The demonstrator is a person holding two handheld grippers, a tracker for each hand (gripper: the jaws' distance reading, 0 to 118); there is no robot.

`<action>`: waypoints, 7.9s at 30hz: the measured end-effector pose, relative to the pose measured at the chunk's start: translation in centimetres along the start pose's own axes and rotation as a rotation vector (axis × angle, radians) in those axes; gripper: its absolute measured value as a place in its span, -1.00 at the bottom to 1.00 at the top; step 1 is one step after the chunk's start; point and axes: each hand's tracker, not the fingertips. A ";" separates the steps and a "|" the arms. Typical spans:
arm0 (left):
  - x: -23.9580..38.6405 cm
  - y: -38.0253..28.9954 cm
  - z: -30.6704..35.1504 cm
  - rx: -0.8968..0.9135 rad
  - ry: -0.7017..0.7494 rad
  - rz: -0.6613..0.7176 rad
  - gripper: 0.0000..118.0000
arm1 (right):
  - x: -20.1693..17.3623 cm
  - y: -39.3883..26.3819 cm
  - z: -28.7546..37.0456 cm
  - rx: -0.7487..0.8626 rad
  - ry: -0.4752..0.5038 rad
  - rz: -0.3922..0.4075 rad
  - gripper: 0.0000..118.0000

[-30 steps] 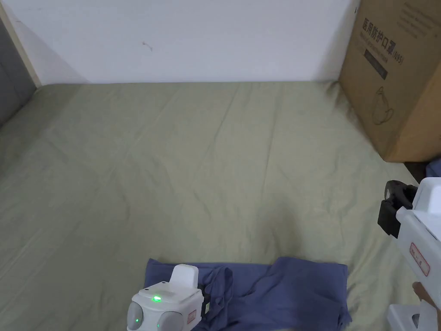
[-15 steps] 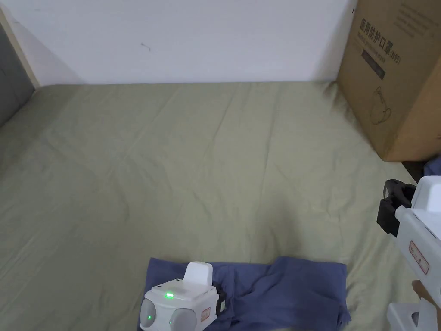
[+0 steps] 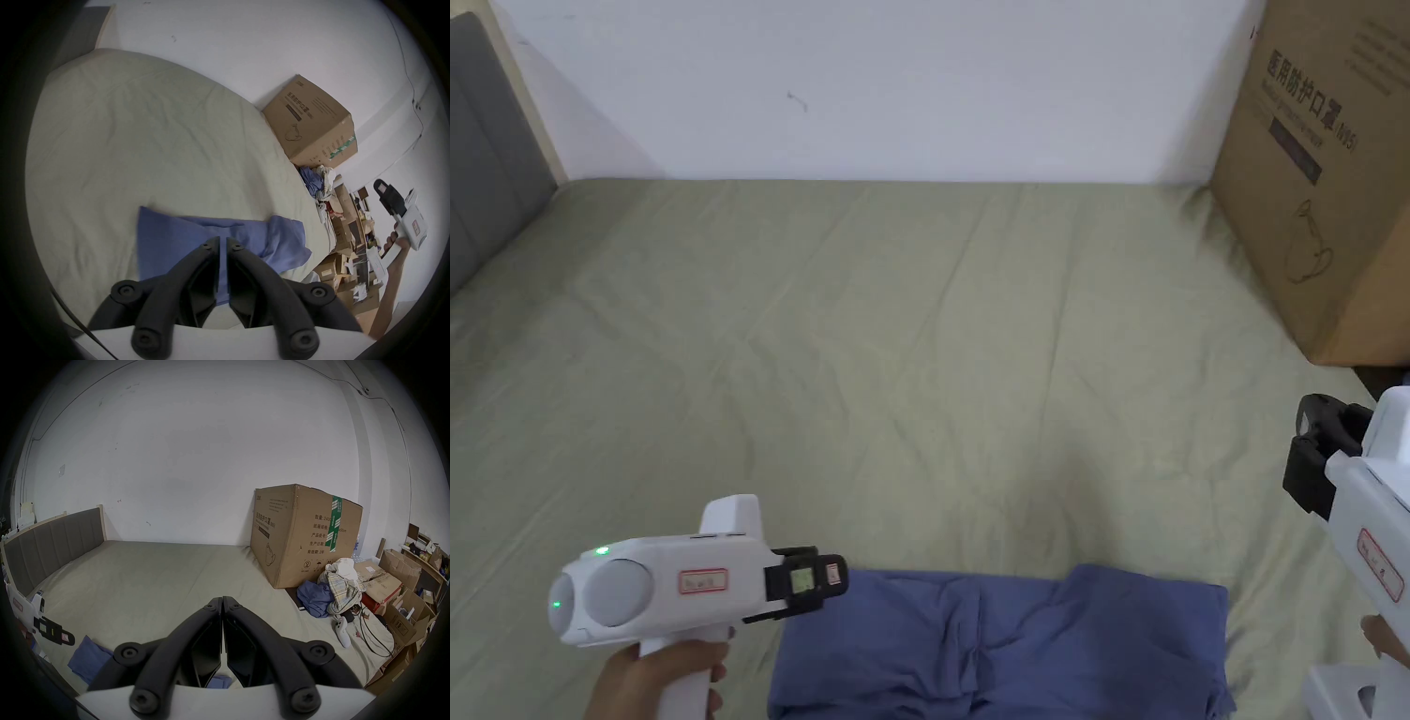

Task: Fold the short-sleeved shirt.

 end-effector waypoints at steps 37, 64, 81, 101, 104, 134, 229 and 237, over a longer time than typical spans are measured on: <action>-7.5 0.5 4.0 -0.034 0.171 0.001 -0.82 | -1.2 0.3 -1.4 -0.026 0.019 0.019 -1.00; 12.4 1.9 -4.5 -0.218 0.143 -0.269 -0.82 | 0.9 0.1 0.4 0.003 0.014 -0.012 -1.00; 16.1 -5.1 -17.4 -0.364 0.251 -0.408 -0.81 | 2.1 -0.9 0.6 -0.028 -0.010 -0.005 -1.00; 14.0 -2.9 -5.3 0.199 0.280 -0.447 0.41 | 1.2 0.3 0.8 -0.006 0.008 -0.001 -1.00; 12.2 -4.1 -5.7 0.253 0.279 -0.445 -0.54 | 1.2 0.2 0.9 -0.009 0.009 0.002 -1.00; 14.5 -12.3 -17.4 0.077 0.218 -0.513 -1.00 | 4.0 -1.8 -0.5 -0.073 -0.034 -0.003 -1.00; -1.5 -1.6 -5.6 -0.057 0.164 -0.028 0.65 | -18.7 -21.4 -8.3 -0.365 0.252 0.056 -1.00; -4.1 -1.3 -8.1 -0.161 0.062 0.061 0.56 | -18.4 -21.4 -8.3 -0.369 0.263 0.048 -1.00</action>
